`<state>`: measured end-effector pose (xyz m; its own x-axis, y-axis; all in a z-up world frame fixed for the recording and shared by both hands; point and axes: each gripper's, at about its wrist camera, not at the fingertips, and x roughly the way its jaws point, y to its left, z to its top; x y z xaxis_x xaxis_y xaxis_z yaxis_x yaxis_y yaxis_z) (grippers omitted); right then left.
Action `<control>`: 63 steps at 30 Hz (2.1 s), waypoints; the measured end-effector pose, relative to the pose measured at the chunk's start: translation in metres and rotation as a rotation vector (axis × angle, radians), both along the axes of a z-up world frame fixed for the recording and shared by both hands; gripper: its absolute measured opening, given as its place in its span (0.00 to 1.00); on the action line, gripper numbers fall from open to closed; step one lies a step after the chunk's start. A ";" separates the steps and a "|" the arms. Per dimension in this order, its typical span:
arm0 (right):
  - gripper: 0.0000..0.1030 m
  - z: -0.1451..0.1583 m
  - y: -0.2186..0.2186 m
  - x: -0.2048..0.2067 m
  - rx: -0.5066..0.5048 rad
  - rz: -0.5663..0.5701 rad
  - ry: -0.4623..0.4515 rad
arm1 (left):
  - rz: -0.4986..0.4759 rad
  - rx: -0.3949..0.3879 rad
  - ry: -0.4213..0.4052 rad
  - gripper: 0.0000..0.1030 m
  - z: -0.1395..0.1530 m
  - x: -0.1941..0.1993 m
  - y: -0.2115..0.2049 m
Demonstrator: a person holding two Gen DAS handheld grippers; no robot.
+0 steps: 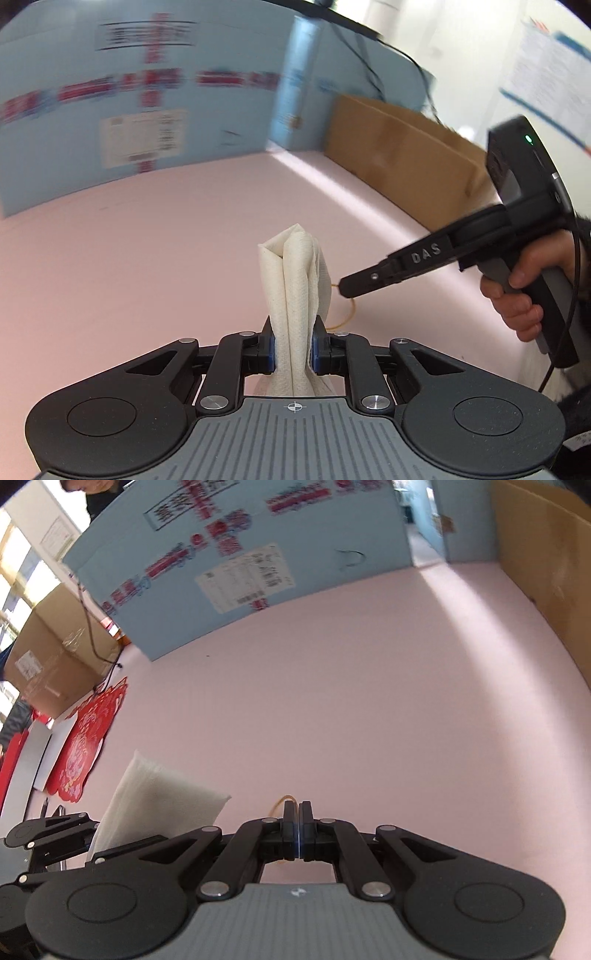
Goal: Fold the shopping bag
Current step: 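Stretch the orange rubber band around the bundle held in the left gripper with the right gripper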
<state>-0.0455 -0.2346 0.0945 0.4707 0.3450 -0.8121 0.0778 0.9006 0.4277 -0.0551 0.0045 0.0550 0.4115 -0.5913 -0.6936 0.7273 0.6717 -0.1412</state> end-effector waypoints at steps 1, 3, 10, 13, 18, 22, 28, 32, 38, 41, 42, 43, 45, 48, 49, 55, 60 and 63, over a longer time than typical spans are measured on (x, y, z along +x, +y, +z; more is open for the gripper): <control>0.00 -0.005 -0.008 -0.004 0.031 -0.025 0.009 | -0.034 0.040 -0.010 0.15 -0.003 0.001 -0.011; 0.00 -0.012 -0.017 -0.008 0.064 -0.051 0.013 | -0.094 0.137 -0.051 0.15 -0.008 0.002 -0.029; 0.00 -0.026 -0.040 -0.012 0.226 -0.120 -0.001 | -0.275 0.369 -0.180 0.15 -0.011 -0.007 -0.066; 0.00 -0.033 -0.055 -0.016 0.342 -0.176 -0.006 | -0.302 0.406 -0.186 0.15 -0.016 -0.009 -0.069; 0.00 -0.052 -0.074 -0.018 0.545 -0.232 0.022 | -0.360 0.491 -0.238 0.15 -0.024 -0.021 -0.077; 0.05 -0.066 -0.083 -0.018 0.691 -0.251 0.039 | -0.421 0.553 -0.286 0.15 -0.026 -0.030 -0.084; 0.19 -0.076 -0.091 -0.011 0.720 -0.243 0.085 | -0.440 0.560 -0.298 0.15 -0.027 -0.033 -0.083; 0.24 -0.079 -0.089 -0.009 0.722 -0.242 0.091 | -0.442 0.555 -0.294 0.15 -0.027 -0.031 -0.083; 0.26 -0.077 -0.090 -0.009 0.686 -0.210 0.095 | -0.441 0.541 -0.280 0.15 -0.028 -0.026 -0.084; 0.23 -0.078 -0.088 -0.008 0.670 -0.202 0.100 | -0.445 0.539 -0.275 0.15 -0.028 -0.024 -0.084; 0.20 -0.079 -0.087 -0.007 0.671 -0.200 0.103 | -0.448 0.539 -0.273 0.15 -0.028 -0.024 -0.084; 0.16 -0.081 -0.085 -0.005 0.673 -0.201 0.106 | -0.451 0.540 -0.272 0.15 -0.028 -0.023 -0.084; 0.11 -0.084 -0.084 -0.006 0.692 -0.217 0.107 | -0.453 0.540 -0.269 0.15 -0.027 -0.023 -0.084; 0.00 -0.094 -0.089 -0.013 0.798 -0.264 0.118 | -0.454 0.539 -0.265 0.15 -0.027 -0.023 -0.084; 0.00 -0.098 -0.091 -0.017 0.855 -0.282 0.120 | -0.457 0.542 -0.265 0.15 -0.028 -0.023 -0.085; 0.00 -0.100 -0.090 -0.020 1.000 -0.305 0.084 | -0.481 0.557 -0.266 0.15 -0.027 -0.024 -0.087; 0.10 -0.062 -0.096 -0.018 0.688 -0.219 0.033 | -0.469 0.541 -0.252 0.15 -0.027 -0.023 -0.085; 0.25 -0.052 -0.088 -0.013 0.556 -0.133 0.043 | -0.467 0.531 -0.243 0.15 -0.027 -0.021 -0.084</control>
<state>-0.0588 -0.3229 0.0430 0.5096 0.6658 -0.5450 0.2029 0.5225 0.8281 -0.0762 -0.0792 0.0284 0.3777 -0.3531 -0.8559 0.9229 0.2183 0.3172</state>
